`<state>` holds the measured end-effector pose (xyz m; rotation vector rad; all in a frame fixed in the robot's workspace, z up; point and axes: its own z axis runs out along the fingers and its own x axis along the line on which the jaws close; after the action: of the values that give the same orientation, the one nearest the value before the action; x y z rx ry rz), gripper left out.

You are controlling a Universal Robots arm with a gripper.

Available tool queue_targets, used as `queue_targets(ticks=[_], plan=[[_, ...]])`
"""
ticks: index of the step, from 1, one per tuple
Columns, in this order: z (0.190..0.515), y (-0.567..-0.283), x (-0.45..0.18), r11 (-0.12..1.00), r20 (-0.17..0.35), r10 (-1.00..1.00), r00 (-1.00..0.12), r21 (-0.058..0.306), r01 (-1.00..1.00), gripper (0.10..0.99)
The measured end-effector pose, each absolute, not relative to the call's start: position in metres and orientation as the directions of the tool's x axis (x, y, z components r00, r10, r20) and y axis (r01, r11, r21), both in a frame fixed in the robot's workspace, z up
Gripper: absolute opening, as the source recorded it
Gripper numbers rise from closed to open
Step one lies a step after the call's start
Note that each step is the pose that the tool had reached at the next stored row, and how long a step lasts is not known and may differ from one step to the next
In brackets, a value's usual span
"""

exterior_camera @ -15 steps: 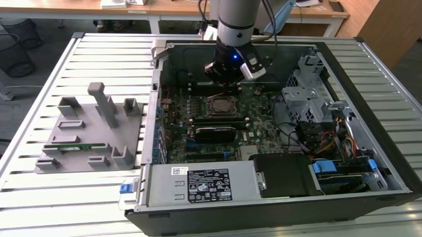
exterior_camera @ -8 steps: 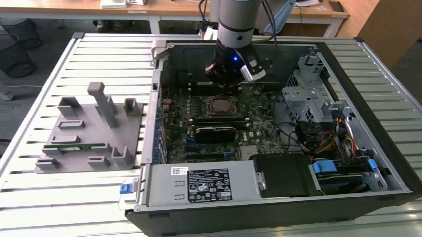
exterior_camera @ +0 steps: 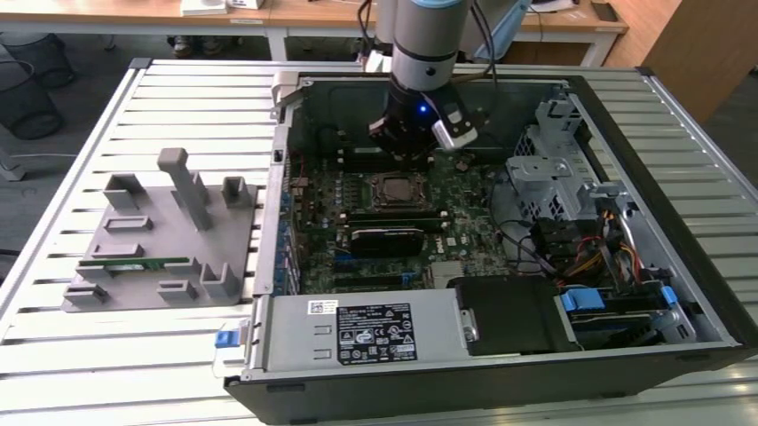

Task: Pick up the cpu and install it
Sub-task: 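Install the first cpu locking lever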

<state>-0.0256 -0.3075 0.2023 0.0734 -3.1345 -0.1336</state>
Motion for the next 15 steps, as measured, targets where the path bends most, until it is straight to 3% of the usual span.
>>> queue_targets(ticks=[15], plan=[[0.2002,-0.3075,-0.0244,0.996,0.002,-0.047,-0.999,0.082,-0.047,0.106]])
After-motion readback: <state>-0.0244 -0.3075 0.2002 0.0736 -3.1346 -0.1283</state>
